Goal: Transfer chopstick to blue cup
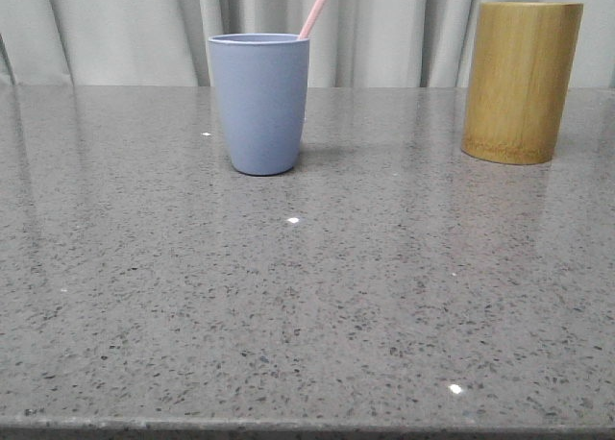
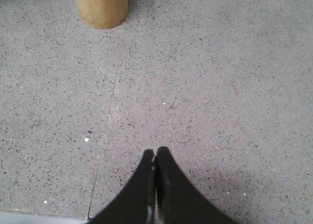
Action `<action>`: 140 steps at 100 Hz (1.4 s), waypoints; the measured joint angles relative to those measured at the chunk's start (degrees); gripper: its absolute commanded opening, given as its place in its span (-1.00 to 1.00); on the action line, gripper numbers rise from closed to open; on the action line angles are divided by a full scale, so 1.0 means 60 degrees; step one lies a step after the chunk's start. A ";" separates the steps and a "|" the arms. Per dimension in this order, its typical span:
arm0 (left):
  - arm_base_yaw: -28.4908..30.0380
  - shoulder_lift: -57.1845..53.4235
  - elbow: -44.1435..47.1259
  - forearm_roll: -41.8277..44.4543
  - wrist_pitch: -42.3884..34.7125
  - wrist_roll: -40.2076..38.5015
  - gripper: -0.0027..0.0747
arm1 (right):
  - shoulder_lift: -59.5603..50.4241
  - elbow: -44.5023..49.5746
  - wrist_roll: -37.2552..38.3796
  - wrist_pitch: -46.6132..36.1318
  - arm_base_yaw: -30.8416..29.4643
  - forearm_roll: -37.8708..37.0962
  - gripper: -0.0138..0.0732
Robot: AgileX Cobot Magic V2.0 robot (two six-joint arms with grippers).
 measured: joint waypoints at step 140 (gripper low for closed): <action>0.0000 0.0000 0.0000 0.0000 0.0000 0.0000 -0.98 | -0.4222 0.7801 -0.0072 -0.9886 -0.0076 -0.0433 -0.84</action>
